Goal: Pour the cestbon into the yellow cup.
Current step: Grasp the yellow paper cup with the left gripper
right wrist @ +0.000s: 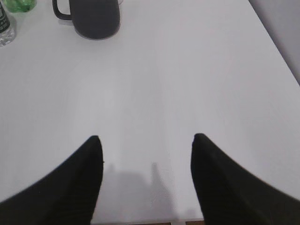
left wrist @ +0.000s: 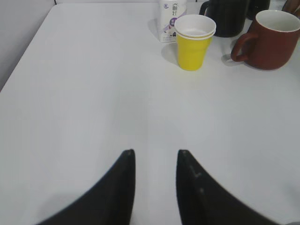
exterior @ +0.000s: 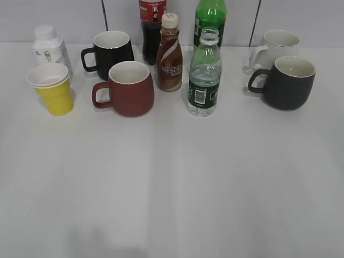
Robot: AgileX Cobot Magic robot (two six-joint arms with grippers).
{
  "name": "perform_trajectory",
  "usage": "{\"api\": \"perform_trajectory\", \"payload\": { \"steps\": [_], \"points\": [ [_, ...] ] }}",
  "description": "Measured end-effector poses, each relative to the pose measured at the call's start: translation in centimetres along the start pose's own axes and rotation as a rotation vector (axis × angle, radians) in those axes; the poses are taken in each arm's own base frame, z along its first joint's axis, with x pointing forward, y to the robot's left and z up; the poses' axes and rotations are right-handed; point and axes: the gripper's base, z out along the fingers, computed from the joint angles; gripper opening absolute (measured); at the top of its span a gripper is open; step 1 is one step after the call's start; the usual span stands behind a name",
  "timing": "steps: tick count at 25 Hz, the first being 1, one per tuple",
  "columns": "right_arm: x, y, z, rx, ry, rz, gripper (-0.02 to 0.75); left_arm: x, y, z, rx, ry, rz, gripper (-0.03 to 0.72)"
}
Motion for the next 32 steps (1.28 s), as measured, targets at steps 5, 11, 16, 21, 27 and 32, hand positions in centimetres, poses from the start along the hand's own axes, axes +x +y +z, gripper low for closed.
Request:
{"api": "perform_trajectory", "payload": {
  "steps": [5, 11, 16, 21, 27, 32],
  "points": [
    [0.0, 0.0, 0.0, 0.000, 0.000, 0.000, 0.447, 0.0, 0.0, 0.0, 0.000, 0.000, 0.000, 0.237],
    [0.0, 0.0, 0.0, 0.000, 0.000, 0.000, 0.447, 0.0, 0.0, 0.0, 0.000, 0.000, 0.000, 0.234],
    [0.0, 0.0, 0.0, 0.000, 0.000, 0.000, 0.447, 0.0, 0.0, 0.0, 0.000, 0.000, 0.000, 0.234],
    [0.0, 0.0, 0.0, 0.000, 0.000, 0.000, 0.447, 0.0, 0.0, 0.0, 0.000, 0.000, 0.000, 0.234],
    [0.0, 0.1, 0.0, -0.008, 0.000, -0.004, 0.447, -0.3, 0.0, 0.3, 0.013, 0.018, 0.007, 0.234],
    [0.0, 0.4, 0.0, -0.047, 0.000, -0.035, 0.447, -1.8, 0.0, 0.9, 0.034, -0.014, 0.017, 0.234]
  ]
}}
